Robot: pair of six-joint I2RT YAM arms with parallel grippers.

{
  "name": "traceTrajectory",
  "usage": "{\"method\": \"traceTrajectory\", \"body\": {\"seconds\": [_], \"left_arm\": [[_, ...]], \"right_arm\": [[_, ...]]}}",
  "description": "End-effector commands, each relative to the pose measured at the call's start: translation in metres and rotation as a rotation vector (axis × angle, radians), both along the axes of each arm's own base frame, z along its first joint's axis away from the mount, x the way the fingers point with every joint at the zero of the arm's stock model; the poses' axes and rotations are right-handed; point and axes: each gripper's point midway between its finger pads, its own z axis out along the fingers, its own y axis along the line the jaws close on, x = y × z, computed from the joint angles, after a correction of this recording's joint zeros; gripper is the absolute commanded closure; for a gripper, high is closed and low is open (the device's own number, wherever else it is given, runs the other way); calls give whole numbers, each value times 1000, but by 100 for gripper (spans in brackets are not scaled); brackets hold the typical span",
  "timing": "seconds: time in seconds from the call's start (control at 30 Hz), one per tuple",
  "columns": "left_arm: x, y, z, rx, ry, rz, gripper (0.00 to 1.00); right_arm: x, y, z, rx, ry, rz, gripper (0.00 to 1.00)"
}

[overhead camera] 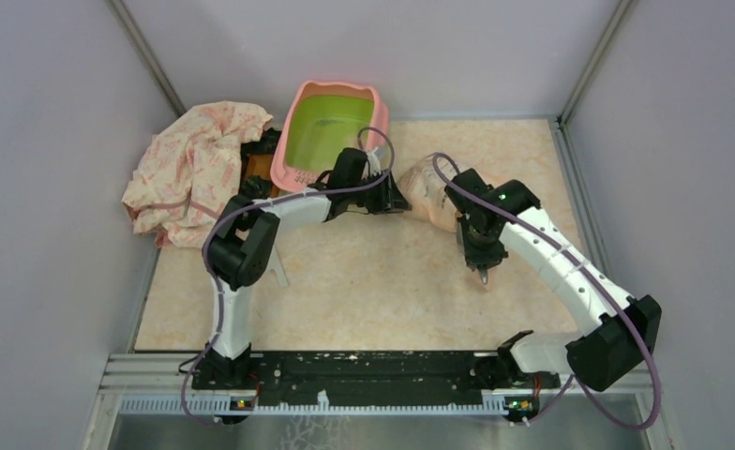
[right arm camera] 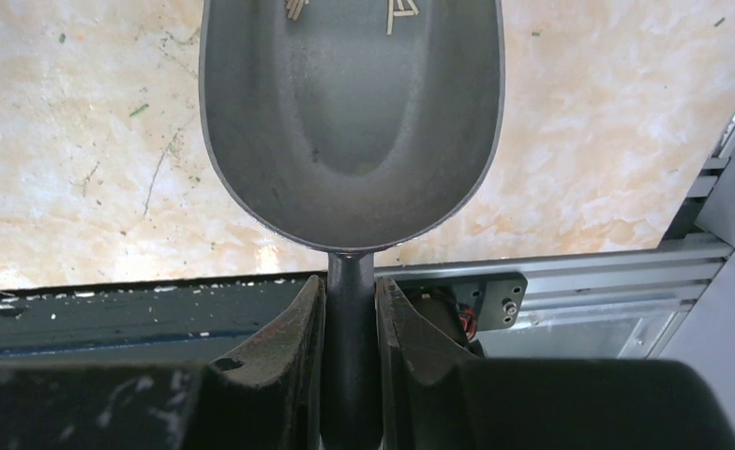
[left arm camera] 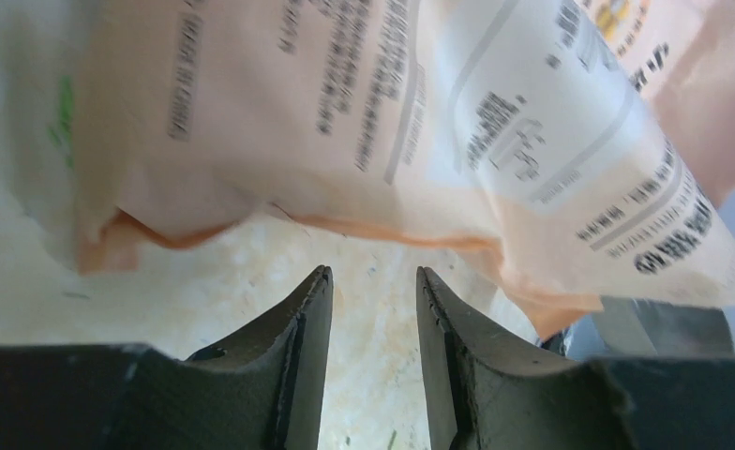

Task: Fill the litter box with clean litter
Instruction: 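Scoop the cat litter from the cat litter bag.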

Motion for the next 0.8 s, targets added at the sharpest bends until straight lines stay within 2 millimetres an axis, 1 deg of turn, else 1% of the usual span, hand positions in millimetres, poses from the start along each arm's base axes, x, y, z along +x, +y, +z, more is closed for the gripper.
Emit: {"method": "traceTrajectory", "body": {"seconds": [0.0,0.03,0.23,0.27,0.33,0.4,0.5,0.57,0.7,0.77], "left_arm": [[-13,-2,50,-55,-103,-22,56],[-19,0,52,-53,-103,-27,55],[-42,7,82,-52,-156,-43,53],[-45,8,90,-55,-171,-45,53],[-49,11,98,-52,-185,-47,53],[-52,14,105,-46,-199,-44,52],[-55,16,112,-40,-214,-43,51],[-56,17,115,-36,-218,-43,51],[-60,15,114,-16,-220,-48,51],[-62,14,112,-8,-218,-54,51]], "right_arm": [[29,2,-3,19,-81,-21,100],[33,1,-4,24,-82,-22,100],[60,-19,-4,42,-110,-70,100],[63,-23,-5,54,-105,-68,100],[69,-22,-11,100,-87,-56,100],[73,-17,-16,145,-74,-31,100],[78,-4,-20,206,-48,7,100],[80,11,-24,276,-26,36,100],[86,39,-29,421,-23,78,100],[91,42,-35,440,-37,67,100]]}}
